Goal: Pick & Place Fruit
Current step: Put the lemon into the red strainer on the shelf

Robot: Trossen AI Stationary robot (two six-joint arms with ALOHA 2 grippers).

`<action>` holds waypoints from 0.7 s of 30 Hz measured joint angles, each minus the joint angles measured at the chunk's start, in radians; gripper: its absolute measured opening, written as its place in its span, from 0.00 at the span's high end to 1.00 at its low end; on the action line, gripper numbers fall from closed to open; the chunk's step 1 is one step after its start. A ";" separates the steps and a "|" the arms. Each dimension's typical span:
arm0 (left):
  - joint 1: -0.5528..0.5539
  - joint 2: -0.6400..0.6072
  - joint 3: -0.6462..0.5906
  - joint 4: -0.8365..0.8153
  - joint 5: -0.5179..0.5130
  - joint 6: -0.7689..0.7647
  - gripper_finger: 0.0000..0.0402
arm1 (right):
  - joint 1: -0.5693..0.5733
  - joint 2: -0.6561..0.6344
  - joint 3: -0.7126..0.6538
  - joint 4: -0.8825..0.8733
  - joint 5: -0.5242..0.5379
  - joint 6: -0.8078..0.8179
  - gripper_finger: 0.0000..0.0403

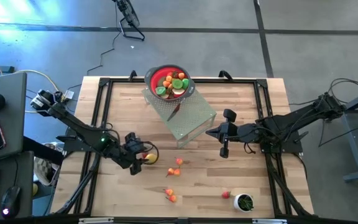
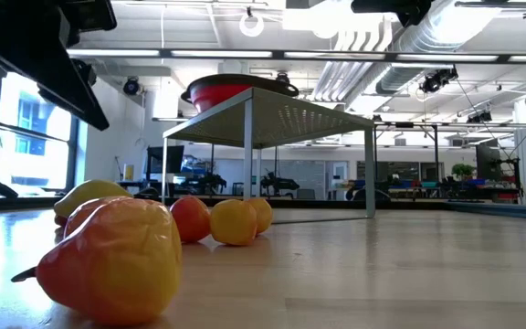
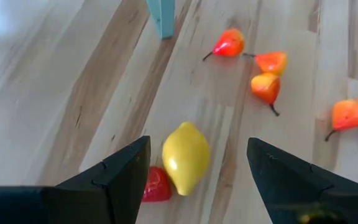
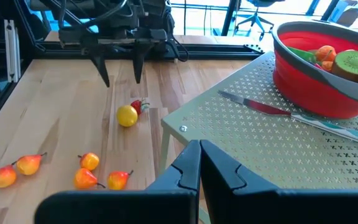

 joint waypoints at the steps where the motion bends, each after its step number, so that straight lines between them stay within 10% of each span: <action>1: 0.000 0.005 0.000 0.004 0.006 0.000 0.35 | 0.000 0.000 0.000 0.000 0.000 0.000 0.99; 21: 0.000 0.007 0.000 0.010 0.083 -0.026 0.35 | 0.001 0.000 0.000 0.001 0.000 0.000 0.99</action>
